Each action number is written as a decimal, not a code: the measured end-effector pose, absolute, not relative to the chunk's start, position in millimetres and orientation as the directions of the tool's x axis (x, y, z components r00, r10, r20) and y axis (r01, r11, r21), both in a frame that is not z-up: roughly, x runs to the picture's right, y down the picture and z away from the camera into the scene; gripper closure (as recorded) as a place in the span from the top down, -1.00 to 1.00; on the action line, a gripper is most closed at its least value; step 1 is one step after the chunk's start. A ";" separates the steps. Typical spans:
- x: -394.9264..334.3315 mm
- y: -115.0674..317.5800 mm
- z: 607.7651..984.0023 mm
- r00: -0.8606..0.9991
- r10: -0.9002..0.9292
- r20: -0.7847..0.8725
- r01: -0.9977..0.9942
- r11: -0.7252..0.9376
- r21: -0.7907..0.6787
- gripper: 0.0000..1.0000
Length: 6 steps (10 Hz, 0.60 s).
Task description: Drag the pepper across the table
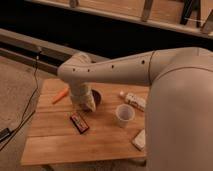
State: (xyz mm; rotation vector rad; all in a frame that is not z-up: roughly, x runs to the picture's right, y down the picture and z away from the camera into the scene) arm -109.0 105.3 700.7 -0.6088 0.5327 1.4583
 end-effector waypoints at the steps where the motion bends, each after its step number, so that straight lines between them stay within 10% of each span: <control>1: -120.5 109.6 697.6 0.037 0.731 -0.682 -0.998 -0.011 -0.065 0.30; 6: -205.0 124.8 692.7 0.081 0.749 -0.657 -0.995 0.021 -0.099 0.30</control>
